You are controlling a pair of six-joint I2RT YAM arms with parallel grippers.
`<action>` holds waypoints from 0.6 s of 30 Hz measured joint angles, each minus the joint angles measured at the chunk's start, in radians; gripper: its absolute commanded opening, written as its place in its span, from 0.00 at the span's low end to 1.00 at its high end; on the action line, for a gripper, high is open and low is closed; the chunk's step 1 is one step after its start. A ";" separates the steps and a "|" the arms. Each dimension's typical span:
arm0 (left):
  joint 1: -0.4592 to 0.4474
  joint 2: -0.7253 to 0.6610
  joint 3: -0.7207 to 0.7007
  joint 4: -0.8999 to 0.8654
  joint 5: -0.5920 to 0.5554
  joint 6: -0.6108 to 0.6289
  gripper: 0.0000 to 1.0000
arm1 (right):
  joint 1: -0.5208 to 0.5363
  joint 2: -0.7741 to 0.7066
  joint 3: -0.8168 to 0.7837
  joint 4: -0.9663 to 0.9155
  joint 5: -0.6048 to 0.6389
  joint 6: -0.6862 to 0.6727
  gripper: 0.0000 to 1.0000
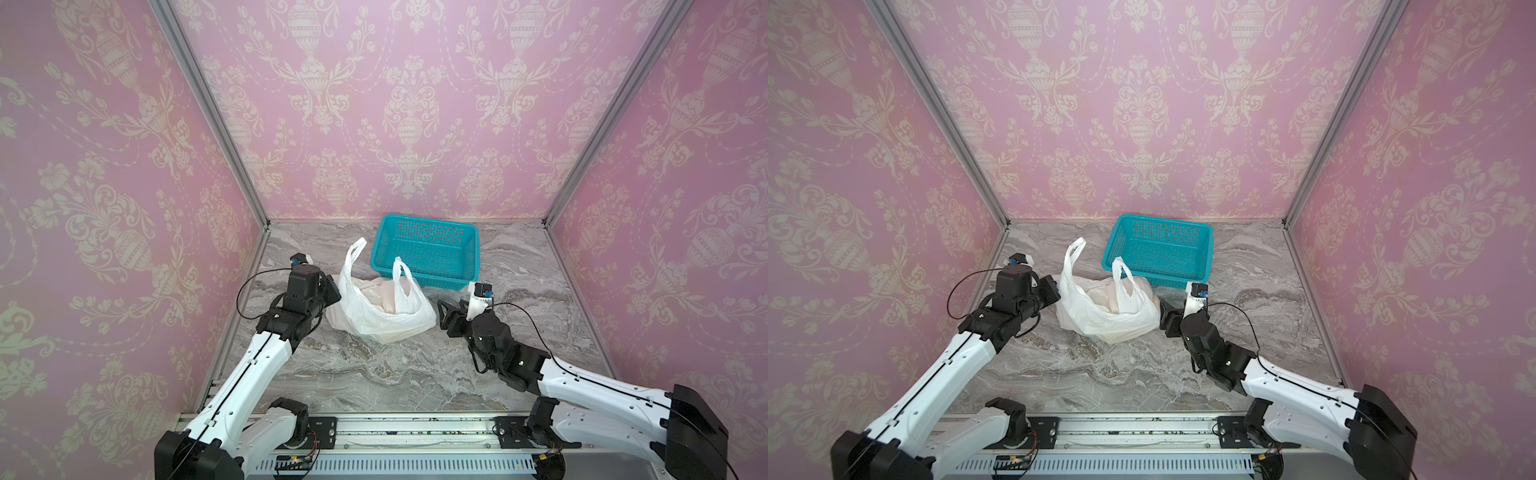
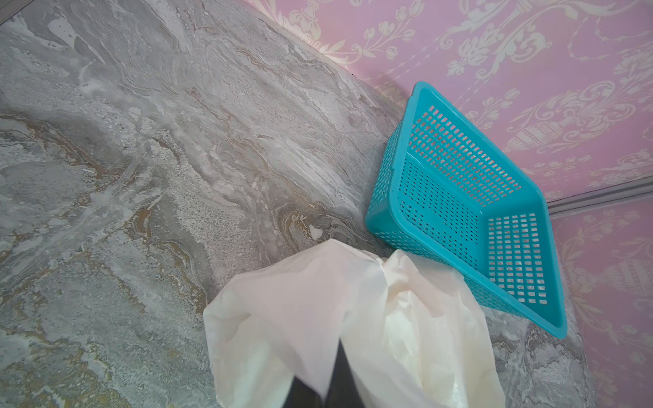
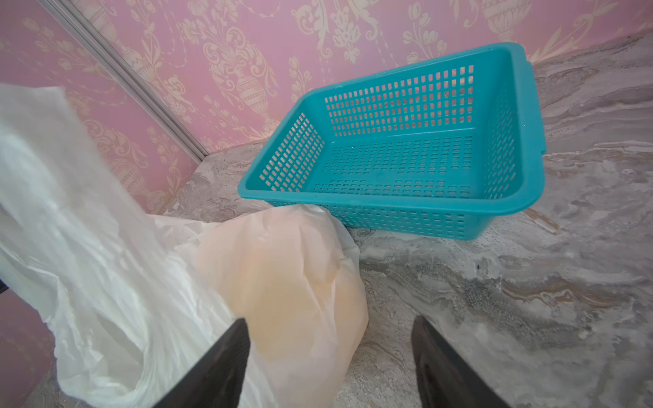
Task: Untie the knot of the plastic bag and take out the fruit
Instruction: Untie the plastic bag at the center of the table.
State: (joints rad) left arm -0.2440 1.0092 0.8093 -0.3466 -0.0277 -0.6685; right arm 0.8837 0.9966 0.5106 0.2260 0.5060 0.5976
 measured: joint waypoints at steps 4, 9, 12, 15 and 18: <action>0.000 -0.017 -0.012 0.009 0.005 0.000 0.00 | 0.000 0.043 0.105 -0.063 -0.040 -0.048 0.86; 0.000 -0.021 -0.014 0.010 0.007 0.000 0.00 | 0.000 0.150 0.247 -0.102 -0.119 -0.107 0.86; 0.000 -0.021 -0.014 0.010 0.007 0.000 0.00 | 0.000 0.158 0.255 -0.130 -0.143 -0.138 0.88; 0.000 -0.022 -0.014 0.010 0.007 0.000 0.00 | 0.000 0.103 0.229 -0.154 -0.152 -0.183 0.90; 0.000 -0.022 -0.014 0.010 0.007 0.000 0.00 | 0.000 -0.001 0.187 -0.168 -0.183 -0.232 0.90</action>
State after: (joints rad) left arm -0.2440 0.9874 0.7956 -0.3370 -0.0204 -0.6685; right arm 0.8837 0.9958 0.6975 0.0578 0.3229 0.3656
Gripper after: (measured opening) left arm 0.046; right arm 0.901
